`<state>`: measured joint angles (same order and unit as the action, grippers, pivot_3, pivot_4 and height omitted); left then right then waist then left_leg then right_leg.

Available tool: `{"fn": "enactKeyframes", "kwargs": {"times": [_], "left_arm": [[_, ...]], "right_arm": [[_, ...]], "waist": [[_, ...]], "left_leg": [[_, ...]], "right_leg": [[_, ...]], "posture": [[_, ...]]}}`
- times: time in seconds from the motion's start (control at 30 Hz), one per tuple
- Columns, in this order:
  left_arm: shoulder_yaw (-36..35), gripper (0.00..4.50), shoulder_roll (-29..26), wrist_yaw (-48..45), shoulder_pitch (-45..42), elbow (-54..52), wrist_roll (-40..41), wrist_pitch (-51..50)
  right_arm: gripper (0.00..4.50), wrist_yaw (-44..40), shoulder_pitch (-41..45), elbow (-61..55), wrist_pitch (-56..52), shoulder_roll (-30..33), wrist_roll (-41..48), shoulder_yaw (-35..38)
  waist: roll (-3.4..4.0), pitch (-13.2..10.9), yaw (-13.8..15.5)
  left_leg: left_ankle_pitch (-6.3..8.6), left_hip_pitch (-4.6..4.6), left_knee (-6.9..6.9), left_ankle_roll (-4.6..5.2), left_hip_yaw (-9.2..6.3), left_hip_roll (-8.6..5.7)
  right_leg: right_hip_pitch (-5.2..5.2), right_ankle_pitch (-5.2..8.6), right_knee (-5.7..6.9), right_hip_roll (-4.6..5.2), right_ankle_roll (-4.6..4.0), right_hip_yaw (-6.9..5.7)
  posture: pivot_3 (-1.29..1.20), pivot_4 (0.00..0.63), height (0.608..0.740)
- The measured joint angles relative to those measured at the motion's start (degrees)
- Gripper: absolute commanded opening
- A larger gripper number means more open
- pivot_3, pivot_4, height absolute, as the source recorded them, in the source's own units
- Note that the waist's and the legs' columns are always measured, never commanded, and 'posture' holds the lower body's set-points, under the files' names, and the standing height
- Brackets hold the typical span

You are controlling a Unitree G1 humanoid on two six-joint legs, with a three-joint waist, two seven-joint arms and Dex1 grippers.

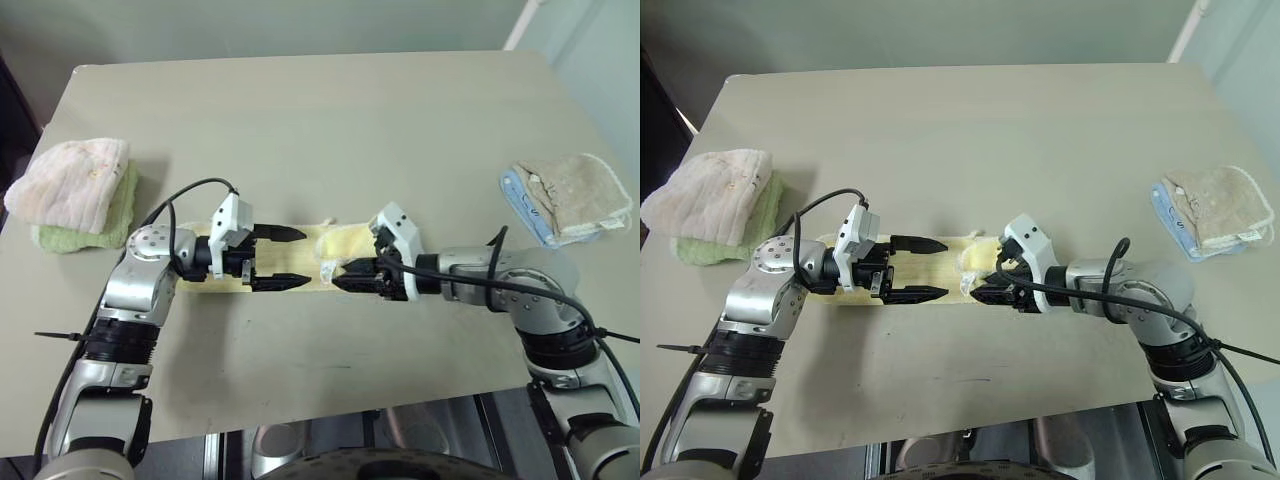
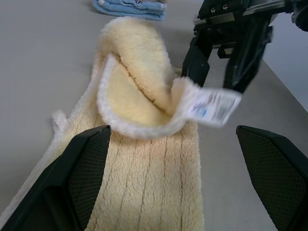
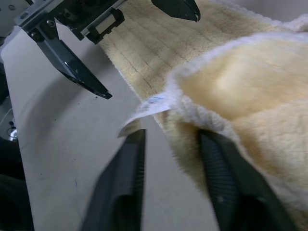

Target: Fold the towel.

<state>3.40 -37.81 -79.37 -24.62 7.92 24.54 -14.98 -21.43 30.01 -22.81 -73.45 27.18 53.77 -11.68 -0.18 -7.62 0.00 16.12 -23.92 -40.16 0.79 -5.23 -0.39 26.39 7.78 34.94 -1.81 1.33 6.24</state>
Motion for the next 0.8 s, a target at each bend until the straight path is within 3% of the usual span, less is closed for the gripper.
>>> {"fn": "enactKeyframes", "kwargs": {"times": [0.13,0.23,0.37,0.53,0.67,0.8], "left_arm": [[-0.01,4.50,0.00,0.03,-0.01,0.03,-0.02,0.01],[-0.05,4.50,-0.04,0.05,-0.07,0.09,-0.03,0.02],[-0.35,4.50,-0.42,0.09,-0.66,1.23,-0.06,0.12],[-0.48,4.50,-0.69,0.18,-1.06,1.42,-0.09,0.54],[-0.48,4.50,-0.67,0.17,-1.37,2.49,-0.18,1.12],[-0.45,4.50,-0.34,0.08,-2.03,2.89,-0.22,1.36]], "right_arm": [[4.35,-1.67,0.01,-0.07,-0.01,-0.10,1.03,1.39],[4.43,-4.24,-0.02,-2.04,0.13,0.70,4.86,5.95],[4.43,-7.76,-0.14,-4.75,0.26,6.21,10.85,13.67],[4.43,-10.20,-2.98,-4.72,1.11,13.97,9.39,15.78],[3.58,-12.72,-6.15,-3.27,9.28,17.94,-2.00,9.94],[2.10,-15.84,-6.67,-2.08,15.44,18.03,-9.17,4.67]], "waist": [[0.00,0.00,0.00],[0.00,0.00,0.04],[-0.01,0.00,0.16],[-0.01,0.00,0.16],[-0.01,0.01,0.06],[-0.01,0.00,-0.15]], "left_leg": [[-0.01,-0.01,0.00,-0.02,0.00,0.00],[-0.03,-0.02,0.00,-0.04,0.01,-0.02],[-0.06,-0.03,-0.01,-0.09,0.01,-0.02],[-0.07,-0.02,0.04,-0.11,-0.02,0.00],[-0.08,0.00,0.03,-0.09,-0.02,0.01],[-0.12,0.00,0.04,-0.03,-0.02,0.01]], "right_leg": [[0.01,0.01,0.00,0.00,-0.02,0.00],[-0.01,0.01,-0.02,0.00,-0.02,0.00],[-0.03,0.03,-0.03,0.00,-0.04,0.01],[0.00,0.04,0.02,0.00,-0.08,0.00],[0.00,-0.04,0.03,0.00,-0.06,0.02],[0.01,-0.28,0.02,-0.03,0.19,0.03]], "posture": [[0.00,0.150,0.740],[0.00,0.150,0.740],[0.00,0.150,0.740],[0.00,0.150,0.740],[0.00,0.150,0.740],[0.00,0.150,0.740]]}}
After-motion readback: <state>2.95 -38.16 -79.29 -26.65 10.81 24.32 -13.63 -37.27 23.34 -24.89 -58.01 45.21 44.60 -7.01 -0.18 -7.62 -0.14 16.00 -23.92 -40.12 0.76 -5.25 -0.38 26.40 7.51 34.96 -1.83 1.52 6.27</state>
